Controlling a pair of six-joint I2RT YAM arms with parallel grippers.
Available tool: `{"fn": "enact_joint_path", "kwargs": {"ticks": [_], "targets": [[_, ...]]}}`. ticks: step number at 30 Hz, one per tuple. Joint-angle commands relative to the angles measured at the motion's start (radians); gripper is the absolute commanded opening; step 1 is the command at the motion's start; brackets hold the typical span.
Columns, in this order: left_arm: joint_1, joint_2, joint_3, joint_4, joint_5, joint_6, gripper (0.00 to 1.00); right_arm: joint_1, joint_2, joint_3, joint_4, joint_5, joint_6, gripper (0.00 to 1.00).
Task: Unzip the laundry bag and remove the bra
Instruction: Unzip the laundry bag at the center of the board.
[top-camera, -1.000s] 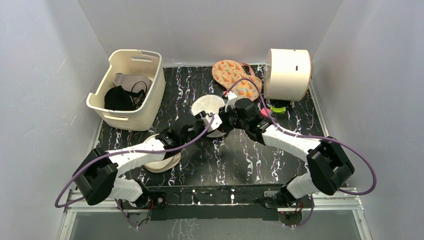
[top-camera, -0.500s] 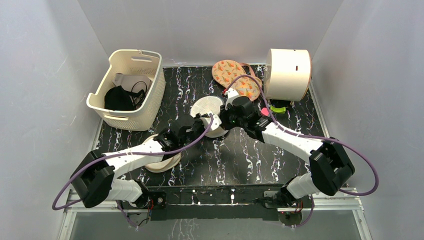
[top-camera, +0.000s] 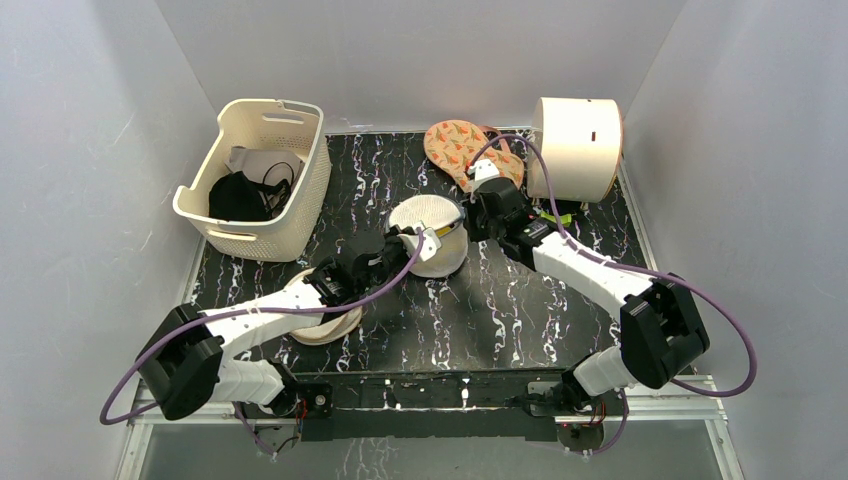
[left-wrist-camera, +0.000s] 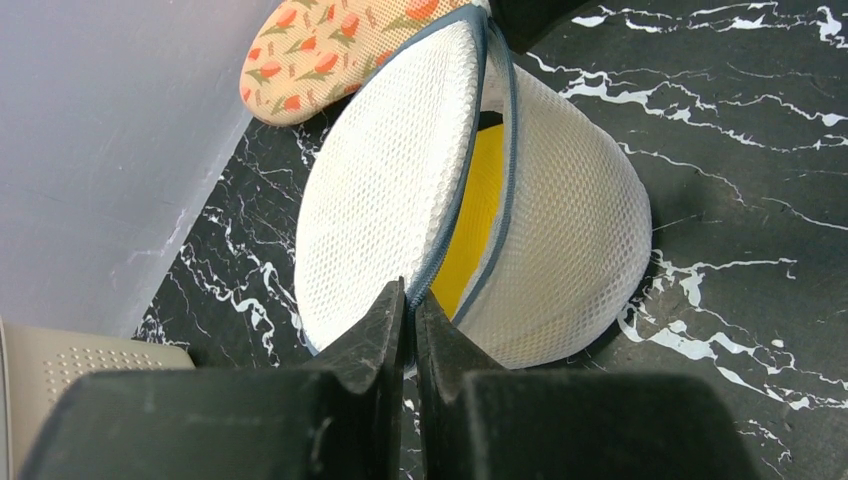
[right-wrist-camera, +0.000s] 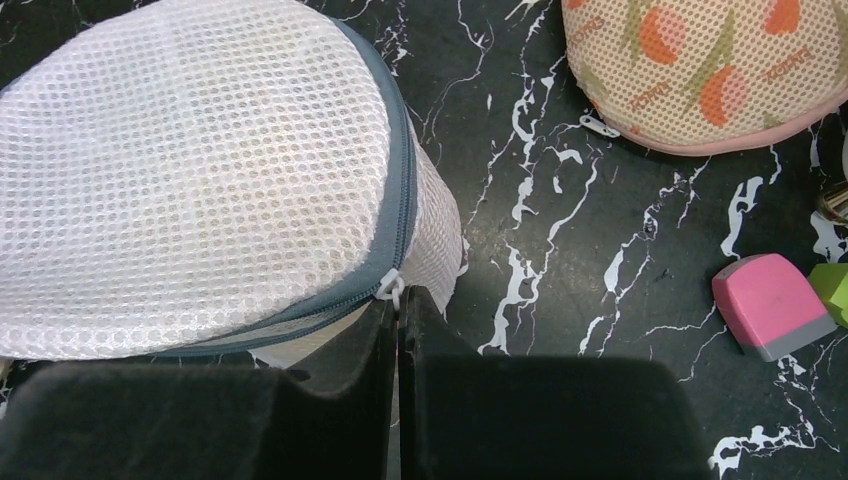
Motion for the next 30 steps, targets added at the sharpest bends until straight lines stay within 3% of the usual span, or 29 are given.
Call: {"fn": "enact_joint_path", "kwargs": {"ticks": [1,7,12,15,24,28,30], "targets": [[0.001,-0.038,0.003,0.012,-0.037,0.006,0.00,-0.019,-0.020,0.057,-0.011,-0.052,-0.007,0.00],[-0.002,-0.023,0.020,-0.012,-0.017,-0.009,0.22,-0.010,-0.067,0.011,0.065,-0.290,0.106,0.00],[-0.017,-0.011,0.027,-0.034,0.003,-0.011,0.41,0.032,-0.056,0.026,0.073,-0.332,0.151,0.00],[-0.028,-0.007,0.028,-0.035,0.006,-0.008,0.47,0.057,-0.050,0.033,0.086,-0.338,0.164,0.00],[-0.036,-0.003,0.028,-0.034,-0.008,-0.004,0.46,0.123,-0.039,0.052,0.069,-0.327,0.170,0.00],[-0.036,0.004,0.035,-0.043,-0.005,-0.005,0.34,0.124,-0.060,0.047,0.060,-0.320,0.170,0.00],[-0.036,0.007,0.038,-0.049,-0.006,-0.005,0.22,0.124,-0.072,0.044,0.058,-0.311,0.169,0.00]]}}
